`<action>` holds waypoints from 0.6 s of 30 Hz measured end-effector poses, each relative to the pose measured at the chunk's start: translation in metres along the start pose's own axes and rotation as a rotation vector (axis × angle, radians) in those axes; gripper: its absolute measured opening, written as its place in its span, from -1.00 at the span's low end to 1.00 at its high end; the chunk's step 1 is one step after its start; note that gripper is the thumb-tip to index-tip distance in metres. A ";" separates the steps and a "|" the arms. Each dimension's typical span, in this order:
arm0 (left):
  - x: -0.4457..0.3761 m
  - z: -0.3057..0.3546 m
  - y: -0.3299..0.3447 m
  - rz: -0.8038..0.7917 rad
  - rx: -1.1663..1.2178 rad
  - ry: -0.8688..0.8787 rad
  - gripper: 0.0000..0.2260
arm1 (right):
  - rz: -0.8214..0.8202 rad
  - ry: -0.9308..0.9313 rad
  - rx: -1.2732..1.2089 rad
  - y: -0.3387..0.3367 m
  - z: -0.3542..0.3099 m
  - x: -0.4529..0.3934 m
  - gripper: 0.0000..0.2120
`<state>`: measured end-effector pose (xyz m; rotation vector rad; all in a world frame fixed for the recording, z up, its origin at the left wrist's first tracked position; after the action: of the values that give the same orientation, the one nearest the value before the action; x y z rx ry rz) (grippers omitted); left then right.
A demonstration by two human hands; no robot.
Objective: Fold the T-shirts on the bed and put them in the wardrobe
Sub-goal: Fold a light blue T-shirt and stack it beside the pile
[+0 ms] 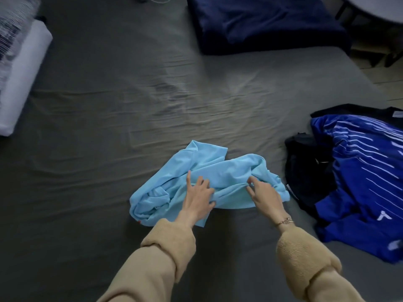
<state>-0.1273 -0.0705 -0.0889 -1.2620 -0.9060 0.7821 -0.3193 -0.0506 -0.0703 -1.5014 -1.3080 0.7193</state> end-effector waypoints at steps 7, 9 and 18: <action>-0.003 -0.046 -0.062 -0.033 -0.186 -0.128 -0.78 | 0.173 -0.046 0.000 -0.061 -0.027 -0.016 -0.85; 0.001 -0.062 -0.084 -0.013 -0.226 -0.223 -0.80 | 0.256 -0.020 0.043 -0.077 -0.043 -0.016 -0.89; 0.030 -0.117 -0.194 0.304 -0.156 -0.704 -0.76 | 0.473 -0.016 0.026 -0.137 -0.118 -0.020 -0.83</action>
<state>-0.0087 -0.1243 0.0988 -1.2911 -1.3702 1.4731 -0.2702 -0.1122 0.0938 -1.8084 -0.9539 1.0433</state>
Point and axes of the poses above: each hand's wrist, its own x-axis away from the middle knuckle, its own y-axis out of the palm, z = x × y, the point moved 1 cm from there along -x, towards the middle knuckle, and after that the axes turned 12 degrees about z, right-handed, at the moved point
